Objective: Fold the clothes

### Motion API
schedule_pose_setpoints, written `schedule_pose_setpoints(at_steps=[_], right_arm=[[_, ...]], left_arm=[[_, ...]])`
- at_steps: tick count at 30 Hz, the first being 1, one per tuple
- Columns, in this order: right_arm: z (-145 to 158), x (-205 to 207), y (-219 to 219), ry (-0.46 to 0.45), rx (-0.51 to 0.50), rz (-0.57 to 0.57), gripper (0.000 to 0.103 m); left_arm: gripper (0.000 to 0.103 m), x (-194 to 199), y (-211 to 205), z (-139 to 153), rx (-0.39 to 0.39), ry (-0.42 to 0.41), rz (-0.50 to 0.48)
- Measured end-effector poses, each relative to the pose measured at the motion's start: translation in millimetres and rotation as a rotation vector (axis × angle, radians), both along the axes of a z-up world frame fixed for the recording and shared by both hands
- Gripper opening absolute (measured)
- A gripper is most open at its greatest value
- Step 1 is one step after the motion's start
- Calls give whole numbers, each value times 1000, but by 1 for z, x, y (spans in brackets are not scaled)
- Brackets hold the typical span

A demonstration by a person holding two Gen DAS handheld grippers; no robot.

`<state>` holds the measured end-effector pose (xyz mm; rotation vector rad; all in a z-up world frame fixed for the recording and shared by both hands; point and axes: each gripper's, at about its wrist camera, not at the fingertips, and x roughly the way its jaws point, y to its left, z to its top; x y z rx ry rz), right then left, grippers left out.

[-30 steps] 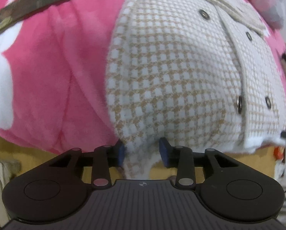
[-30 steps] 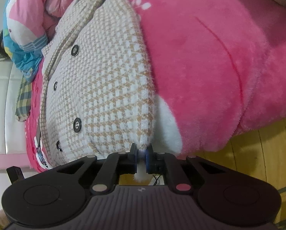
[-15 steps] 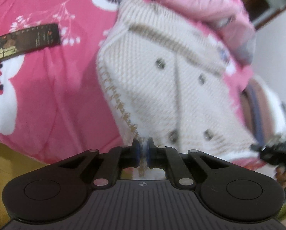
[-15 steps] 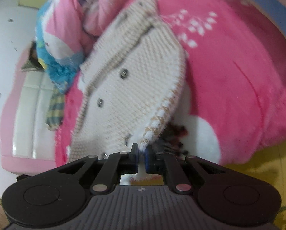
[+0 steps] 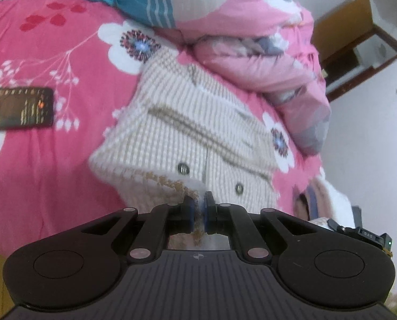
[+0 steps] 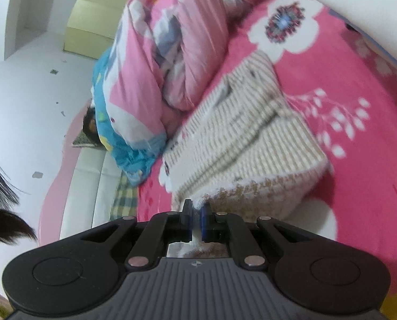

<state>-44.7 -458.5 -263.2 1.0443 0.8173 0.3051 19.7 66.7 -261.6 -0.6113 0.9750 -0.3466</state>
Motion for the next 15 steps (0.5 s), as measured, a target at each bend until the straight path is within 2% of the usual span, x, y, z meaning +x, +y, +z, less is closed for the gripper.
schedule_pose_setpoints(at_steps=[9,15], right_arm=[[16,62,-10,-49,-24,-93,5],[19,98,-14,-78,-36,-182,5]], left_arm=[[5,76,17,0,-76,-55,46],[5,132,22,-1,-77,-87,34]])
